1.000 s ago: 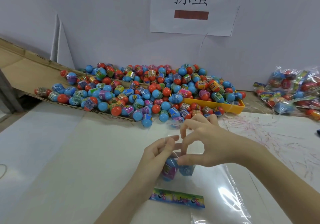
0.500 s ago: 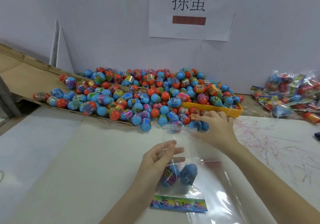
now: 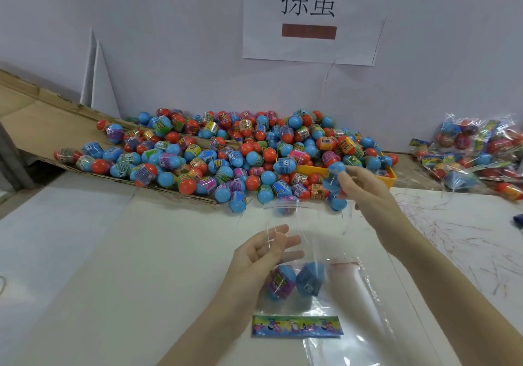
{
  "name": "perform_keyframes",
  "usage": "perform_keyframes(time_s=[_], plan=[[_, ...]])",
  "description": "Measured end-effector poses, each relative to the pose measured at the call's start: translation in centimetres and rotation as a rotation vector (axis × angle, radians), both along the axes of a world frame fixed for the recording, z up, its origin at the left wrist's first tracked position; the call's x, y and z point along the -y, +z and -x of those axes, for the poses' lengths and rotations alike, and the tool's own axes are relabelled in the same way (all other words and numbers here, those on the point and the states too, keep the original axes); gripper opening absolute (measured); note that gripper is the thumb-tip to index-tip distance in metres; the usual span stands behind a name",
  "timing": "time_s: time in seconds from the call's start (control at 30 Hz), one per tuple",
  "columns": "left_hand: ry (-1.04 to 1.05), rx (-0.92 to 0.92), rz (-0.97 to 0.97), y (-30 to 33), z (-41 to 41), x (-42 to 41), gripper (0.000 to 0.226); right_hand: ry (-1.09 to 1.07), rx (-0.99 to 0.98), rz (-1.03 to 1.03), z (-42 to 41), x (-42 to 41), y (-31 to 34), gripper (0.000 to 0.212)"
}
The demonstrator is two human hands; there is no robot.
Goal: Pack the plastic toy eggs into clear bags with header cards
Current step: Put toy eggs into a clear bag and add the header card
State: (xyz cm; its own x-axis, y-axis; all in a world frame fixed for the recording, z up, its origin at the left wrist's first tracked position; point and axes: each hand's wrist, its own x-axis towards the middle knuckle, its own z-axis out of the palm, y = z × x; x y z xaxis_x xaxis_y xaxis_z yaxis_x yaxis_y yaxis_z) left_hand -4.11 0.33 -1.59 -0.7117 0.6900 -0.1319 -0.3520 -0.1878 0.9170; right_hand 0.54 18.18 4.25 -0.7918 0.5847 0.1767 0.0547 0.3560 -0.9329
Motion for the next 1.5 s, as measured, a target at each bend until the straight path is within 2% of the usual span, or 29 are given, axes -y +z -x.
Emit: perform_keyframes(time_s=[0.07, 0.13, 0.17, 0.27, 0.33, 0.5, 0.6, 0.8, 1.03, 1.23, 1.33, 1.37, 1.43, 1.47, 1.5], plan=[[0.001, -0.006, -0.009, 0.1, 0.0, 0.0, 0.038, 0.103, -0.082, 0.025, -0.8, 1.4, 1.7, 0.016], [0.002, -0.024, -0.018, 0.1, -0.1, 0.1, 0.035, 0.205, -0.096, -0.064, -1.4, 2.9, 2.9, 0.034], [0.002, -0.04, -0.02, 0.2, -0.2, 0.2, 0.035, 0.221, -0.07, -0.179, -1.5, 3.6, 3.2, 0.036], [0.019, -0.1, -0.016, 0.2, -0.3, 0.2, 0.038, 0.175, 0.082, -0.723, -1.4, 4.3, 3.4, 0.033], [0.026, -0.14, -0.014, 0.2, -0.3, 0.2, 0.043, 0.15, 0.132, -0.937, -1.3, 4.5, 3.4, 0.032], [0.04, -0.211, -0.019, 0.0, -0.4, 0.3, 0.037, 0.237, 0.187, -1.038, -1.1, 4.7, 3.2, 0.037], [0.049, -0.234, -0.037, 0.1, -0.5, 0.3, 0.036, 0.229, 0.231, -1.102, -1.0, 4.5, 3.1, 0.031], [0.04, -0.253, -0.022, 0.1, -0.4, 0.3, 0.022, 0.396, 0.323, -0.909, -0.6, 4.3, 3.0, 0.023], [0.045, -0.333, 0.015, -0.2, -0.5, 0.2, 0.023, 0.417, 0.281, -0.819, -0.5, 4.6, 2.9, 0.027], [0.09, -0.35, 0.063, -0.6, -0.5, 0.1, 0.02, 0.444, 0.242, -0.713, -0.5, 4.9, 2.1, 0.017], [0.111, -0.312, 0.077, -0.7, -0.4, 0.1, 0.017, 0.52, 0.199, -0.537, -0.5, 4.7, 2.0, 0.019], [0.119, -0.292, 0.07, -0.7, -0.3, 0.1, 0.017, 0.455, 0.099, -0.441, -0.3, 4.2, 1.8, 0.015], [0.126, -0.255, 0.063, -0.6, -0.2, 0.1, 0.019, 0.114, -0.125, -0.288, 0.4, 1.9, 0.9, 0.013], [0.119, -0.239, 0.057, -0.5, -0.2, 0.1, 0.018, -0.091, -0.14, -0.287, 0.9, 0.4, 0.3, 0.01], [0.109, -0.224, 0.052, -0.4, -0.2, 0.1, 0.018, -0.239, -0.049, -0.317, 1.3, -1.0, -0.5, 0.006]])
